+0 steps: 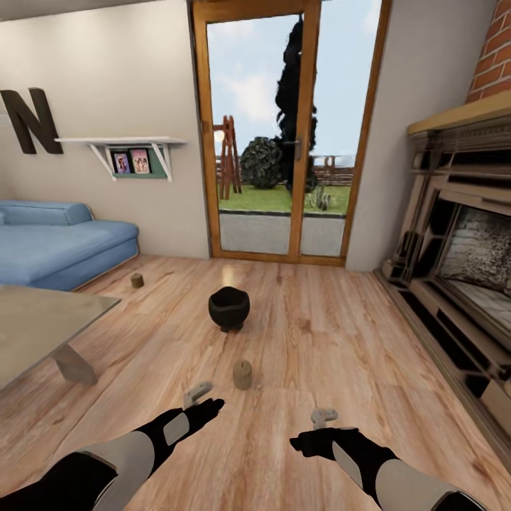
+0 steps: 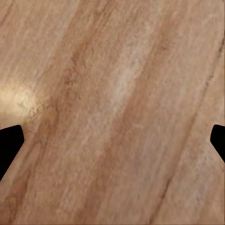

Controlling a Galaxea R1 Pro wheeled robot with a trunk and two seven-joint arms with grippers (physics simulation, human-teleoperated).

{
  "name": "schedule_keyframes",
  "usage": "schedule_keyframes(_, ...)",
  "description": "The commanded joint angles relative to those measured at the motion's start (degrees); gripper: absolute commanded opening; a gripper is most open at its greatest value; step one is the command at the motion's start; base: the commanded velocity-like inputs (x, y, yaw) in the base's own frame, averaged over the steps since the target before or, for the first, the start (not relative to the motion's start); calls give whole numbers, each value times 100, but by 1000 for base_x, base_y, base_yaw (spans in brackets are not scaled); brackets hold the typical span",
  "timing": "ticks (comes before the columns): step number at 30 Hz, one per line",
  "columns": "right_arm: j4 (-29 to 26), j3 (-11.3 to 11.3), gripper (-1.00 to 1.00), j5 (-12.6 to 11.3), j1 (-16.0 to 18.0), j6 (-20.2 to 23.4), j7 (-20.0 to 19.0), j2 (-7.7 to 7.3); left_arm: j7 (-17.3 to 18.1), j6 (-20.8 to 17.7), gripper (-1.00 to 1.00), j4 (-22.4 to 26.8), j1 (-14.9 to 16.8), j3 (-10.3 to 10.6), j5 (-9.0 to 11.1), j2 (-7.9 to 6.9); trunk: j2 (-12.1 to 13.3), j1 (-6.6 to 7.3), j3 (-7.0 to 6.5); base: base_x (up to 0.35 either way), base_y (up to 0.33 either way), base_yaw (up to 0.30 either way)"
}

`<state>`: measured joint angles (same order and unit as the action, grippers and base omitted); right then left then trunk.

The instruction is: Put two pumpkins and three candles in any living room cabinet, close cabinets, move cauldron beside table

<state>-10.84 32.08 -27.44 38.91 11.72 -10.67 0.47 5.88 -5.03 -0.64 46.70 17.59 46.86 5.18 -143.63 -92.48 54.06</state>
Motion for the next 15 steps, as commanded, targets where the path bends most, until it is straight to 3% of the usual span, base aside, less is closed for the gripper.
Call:
schedule_keyframes(1, -6, 17, 100, -24, 3, 23, -5, -3, 19, -16, 100, -7, 5, 43, 62, 1, -2, 1, -1, 0, 0, 215)
schedule_keyframes(9, -6, 23, 100, -20, 3, 30, -5, -3, 19, -16, 100, -7, 5, 43, 68, 1, -2, 1, -8, 19, 0, 237)
schedule_keyframes(15, -6, 34, 100, -20, 3, 37, 10, -3, 19, -16, 100, -7, 5, 45, 69, 1, -2, 1, 21, 252, 0, 181)
